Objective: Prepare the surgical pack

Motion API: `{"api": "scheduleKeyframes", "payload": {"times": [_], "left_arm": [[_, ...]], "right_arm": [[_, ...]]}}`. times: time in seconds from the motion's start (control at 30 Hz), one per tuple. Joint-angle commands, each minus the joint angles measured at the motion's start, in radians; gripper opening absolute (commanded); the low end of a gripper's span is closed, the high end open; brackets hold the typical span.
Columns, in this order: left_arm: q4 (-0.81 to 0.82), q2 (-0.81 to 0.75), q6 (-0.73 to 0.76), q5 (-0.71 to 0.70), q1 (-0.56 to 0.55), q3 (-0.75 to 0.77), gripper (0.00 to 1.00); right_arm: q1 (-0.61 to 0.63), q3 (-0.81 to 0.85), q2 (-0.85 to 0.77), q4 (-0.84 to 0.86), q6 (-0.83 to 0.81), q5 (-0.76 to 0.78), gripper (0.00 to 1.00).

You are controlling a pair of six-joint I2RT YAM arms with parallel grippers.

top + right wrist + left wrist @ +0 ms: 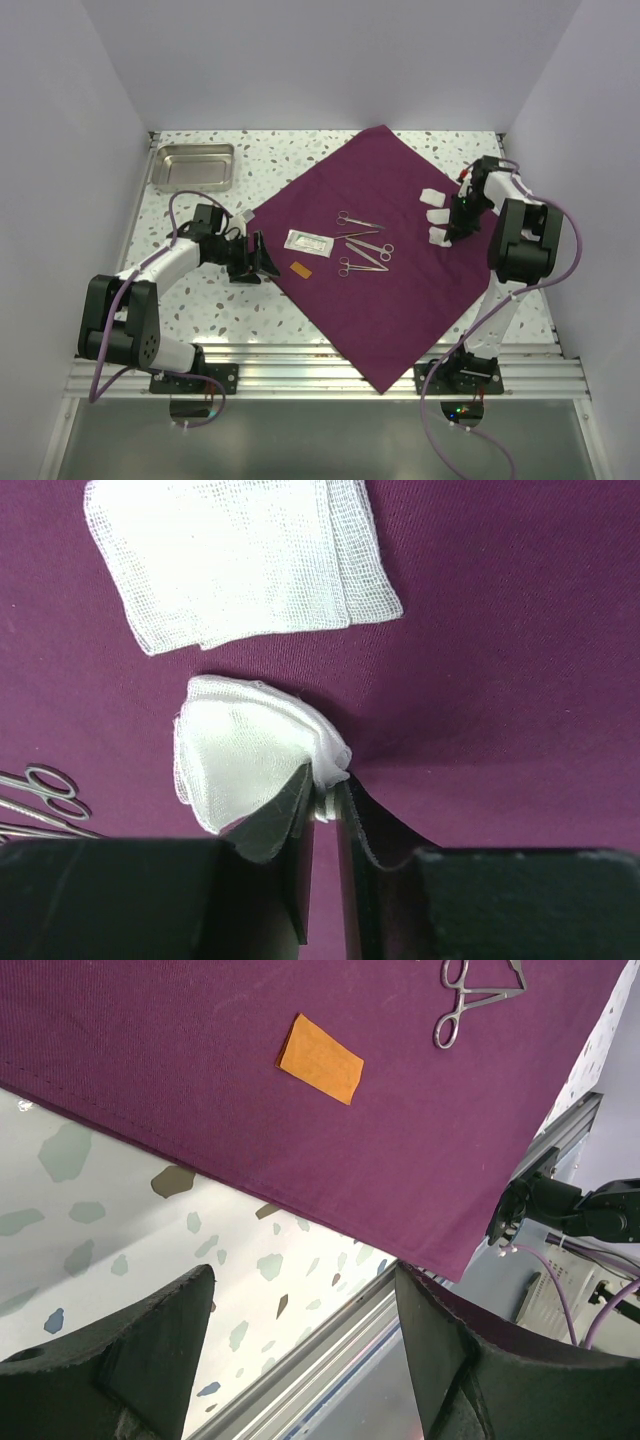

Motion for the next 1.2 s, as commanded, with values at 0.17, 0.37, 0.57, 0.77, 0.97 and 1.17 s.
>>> {"api": "scheduleKeyframes", "payload": {"times": [0.17,0.37,0.57,0.77,0.97,1.17], "left_arm": [[0.027,-0.010,0.015,0.030,0.010,-0.002,0.77],[0.032,-0.019,0.012,0.036,0.010,-0.002,0.77],[0.075,-0.056,-0.027,0.069,0.010,-0.036,0.79],[0.148,-0.163,-0.115,0.086,0.010,-0.067,0.82],[0.158,-0.283,-0.139,0.072,0.009,-0.028,0.87],[0.208,-0.395,-0.119,0.136,0.007,-0.027,0.91]], "right_arm": [[0.010,0.006,-0.038,-0.005,0.009,-0.021,0.00],[0.047,0.094,-0.052,-0.053,0.021,0.000,0.00],[0.136,0.204,-0.092,-0.143,0.038,0.059,0.00],[0.281,0.208,-0.175,-0.194,0.061,0.057,0.00],[0.514,0.141,-0.291,-0.223,0.062,-0.013,0.00],[0.755,-0.034,-0.472,-0.217,0.019,-0.117,0.00]]}}
